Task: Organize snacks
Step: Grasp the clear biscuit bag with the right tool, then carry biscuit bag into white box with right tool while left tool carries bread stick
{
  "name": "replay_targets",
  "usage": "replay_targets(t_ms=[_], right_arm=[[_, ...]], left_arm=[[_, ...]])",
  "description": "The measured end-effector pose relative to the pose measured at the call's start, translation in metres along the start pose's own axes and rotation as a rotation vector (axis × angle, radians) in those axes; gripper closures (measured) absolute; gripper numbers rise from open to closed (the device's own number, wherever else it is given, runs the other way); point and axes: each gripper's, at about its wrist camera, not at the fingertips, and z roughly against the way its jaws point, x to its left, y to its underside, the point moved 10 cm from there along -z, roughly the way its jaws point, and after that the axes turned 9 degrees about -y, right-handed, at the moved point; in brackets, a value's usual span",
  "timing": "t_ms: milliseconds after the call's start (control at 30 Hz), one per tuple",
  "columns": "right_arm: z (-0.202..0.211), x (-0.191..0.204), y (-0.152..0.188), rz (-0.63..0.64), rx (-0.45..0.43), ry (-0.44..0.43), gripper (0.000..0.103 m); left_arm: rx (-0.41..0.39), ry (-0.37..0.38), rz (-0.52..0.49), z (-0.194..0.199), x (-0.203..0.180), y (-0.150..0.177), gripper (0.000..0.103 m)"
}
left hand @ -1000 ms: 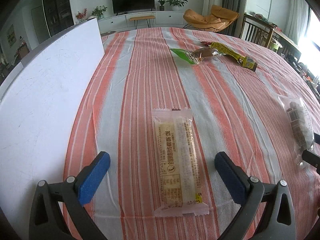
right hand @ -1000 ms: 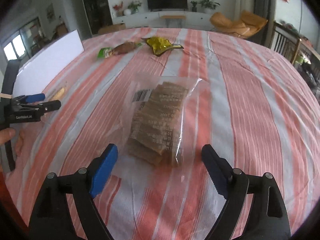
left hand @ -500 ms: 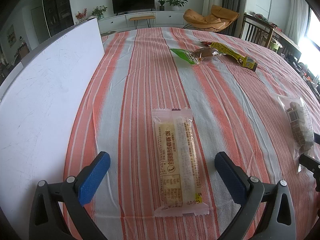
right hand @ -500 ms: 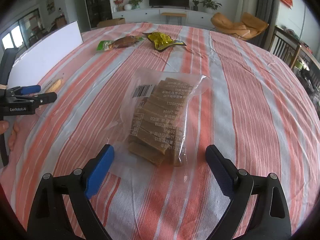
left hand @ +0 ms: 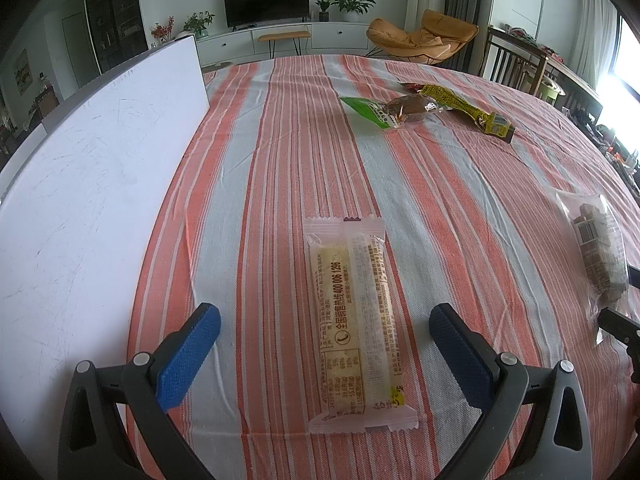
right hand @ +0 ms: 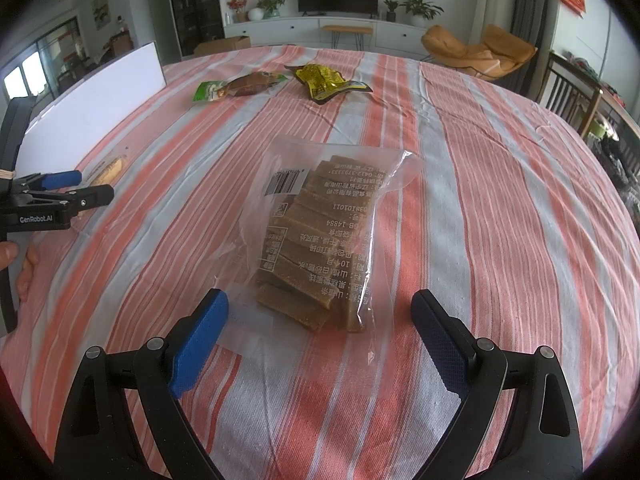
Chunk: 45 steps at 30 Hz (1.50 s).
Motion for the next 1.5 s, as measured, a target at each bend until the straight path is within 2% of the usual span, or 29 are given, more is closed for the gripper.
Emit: replay_targets(t_ms=[167, 233, 300, 367, 433, 533, 633, 733, 767, 800, 833, 867, 900, 933, 967, 1000, 1033, 1067, 1100, 1167, 1300, 1367, 1433, 1500], right_arm=[[0.0, 0.0, 0.0, 0.0, 0.0, 0.0, 0.009], [0.0, 0.0, 0.0, -0.001, -0.001, -0.002, 0.008], [0.001, 0.0, -0.001, -0.013, -0.009, -0.03, 0.007], [0.006, -0.002, 0.0, -0.033, -0.016, -0.098, 0.008], [0.014, -0.008, 0.001, -0.116, -0.004, -0.173, 0.009], [0.023, -0.025, -0.002, -0.309, 0.034, -0.253, 0.009], [0.035, -0.047, -0.017, -0.469, 0.023, -0.249, 0.009], [0.027, -0.048, -0.025, -0.58, 0.097, -0.246, 0.009], [0.021, -0.044, -0.026, -0.596, 0.13, -0.247, 0.009], [0.013, -0.035, -0.03, -0.585, 0.158, -0.234, 0.009], [0.007, -0.027, -0.033, -0.558, 0.17, -0.214, 0.009], [0.001, -0.022, -0.036, -0.528, 0.182, -0.191, 0.009], [-0.008, -0.014, -0.038, -0.486, 0.199, -0.161, 0.009], [-0.018, -0.005, -0.04, -0.439, 0.213, -0.139, 0.007], [-0.026, 0.002, -0.04, -0.389, 0.227, -0.107, 0.007], [-0.034, 0.009, -0.04, -0.301, 0.246, -0.038, 0.009], [-0.037, 0.013, -0.041, -0.231, 0.255, 0.002, 0.018], [-0.037, 0.015, -0.041, -0.192, 0.261, 0.02, 0.032], [-0.033, 0.011, -0.042, -0.186, 0.251, 0.053, 0.053], [-0.022, 0.013, -0.045, -0.241, 0.226, -0.027, 0.053], [0.002, 0.017, -0.052, -0.253, 0.186, -0.08, 0.053], [0.018, 0.034, -0.065, -0.284, 0.145, -0.176, 0.053], [0.036, 0.059, -0.084, -0.277, 0.102, -0.243, 0.053], [0.051, 0.1, -0.11, -0.239, 0.059, -0.326, 0.053]], left_arm=[[0.0, 0.002, 0.001, 0.0, 0.0, 0.001, 0.0], [0.007, 0.016, -0.028, 0.0, -0.002, 0.002, 0.0], [0.065, 0.053, -0.091, 0.0, -0.005, 0.005, 0.0], [0.122, 0.061, -0.094, 0.001, -0.005, 0.009, 0.0], [0.164, 0.059, -0.091, 0.002, -0.007, 0.014, 0.0], [0.195, 0.044, -0.129, 0.003, -0.012, 0.019, 0.0], [0.22, 0.041, -0.125, -0.002, -0.013, 0.015, 0.0], [0.235, 0.035, -0.085, -0.009, -0.014, 0.006, 0.001], [0.228, 0.026, -0.078, -0.01, -0.013, 0.004, 0.002], [0.207, 0.022, -0.077, -0.01, -0.014, 0.001, 0.009], [0.183, 0.024, -0.074, -0.008, -0.013, -0.002, 0.025], [0.148, 0.027, -0.069, -0.003, -0.012, -0.005, 0.037], [0.129, 0.024, -0.067, 0.0, -0.013, -0.007, 0.067], [0.129, 0.028, -0.068, 0.002, -0.014, -0.006, 0.071], [0.133, 0.044, -0.074, 0.004, -0.015, -0.003, 0.071], [0.131, 0.069, -0.078, 0.008, -0.017, 0.0, 0.071], [0.123, 0.11, -0.072, 0.015, -0.018, 0.005, 0.072], [0.106, 0.141, -0.056, 0.022, -0.018, 0.006, 0.072], [0.089, 0.176, -0.03, 0.029, -0.016, 0.008, 0.072], [0.06, 0.256, 0.043, 0.046, -0.011, 0.012, 0.072], [-0.016, 0.401, 0.192, 0.088, 0.0, 0.004, 0.072], [-0.069, 0.467, 0.253, 0.119, 0.008, -0.006, 0.072], [-0.118, 0.492, 0.284, 0.146, 0.021, -0.014, 0.071], [-0.175, 0.478, 0.297, 0.174, 0.048, -0.021, 0.071]])
